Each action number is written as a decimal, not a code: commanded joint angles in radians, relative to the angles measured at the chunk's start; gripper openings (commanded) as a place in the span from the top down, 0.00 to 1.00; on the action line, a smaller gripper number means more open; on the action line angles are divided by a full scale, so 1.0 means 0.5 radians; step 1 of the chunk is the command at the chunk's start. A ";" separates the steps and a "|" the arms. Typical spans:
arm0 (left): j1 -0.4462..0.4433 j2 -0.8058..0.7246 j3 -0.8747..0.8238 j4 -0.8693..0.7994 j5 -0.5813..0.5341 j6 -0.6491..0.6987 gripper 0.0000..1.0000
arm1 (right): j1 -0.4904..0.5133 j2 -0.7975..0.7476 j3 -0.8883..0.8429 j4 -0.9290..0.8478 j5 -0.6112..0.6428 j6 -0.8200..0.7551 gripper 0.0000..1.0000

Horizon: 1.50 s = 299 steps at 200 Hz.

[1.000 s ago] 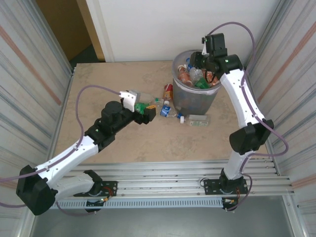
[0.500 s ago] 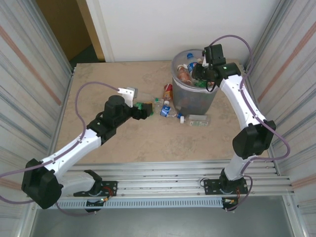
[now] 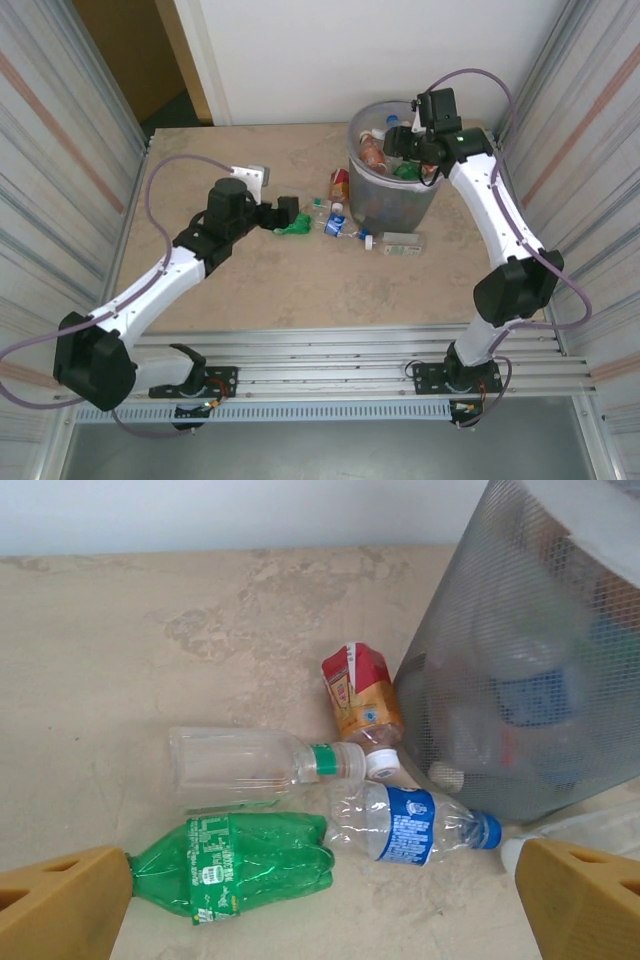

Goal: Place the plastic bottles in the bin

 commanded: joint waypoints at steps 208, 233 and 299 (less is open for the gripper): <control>0.408 1.269 0.913 -0.876 0.605 1.581 0.01 | -0.191 -1.026 -0.723 0.032 0.325 0.194 0.02; 0.406 1.377 0.983 -0.925 0.680 1.687 0.01 | -0.188 -1.031 -0.730 0.030 0.345 0.205 0.02; 0.364 1.415 0.918 -0.974 0.708 1.684 0.01 | -0.203 -1.023 -0.756 0.038 0.377 0.225 0.02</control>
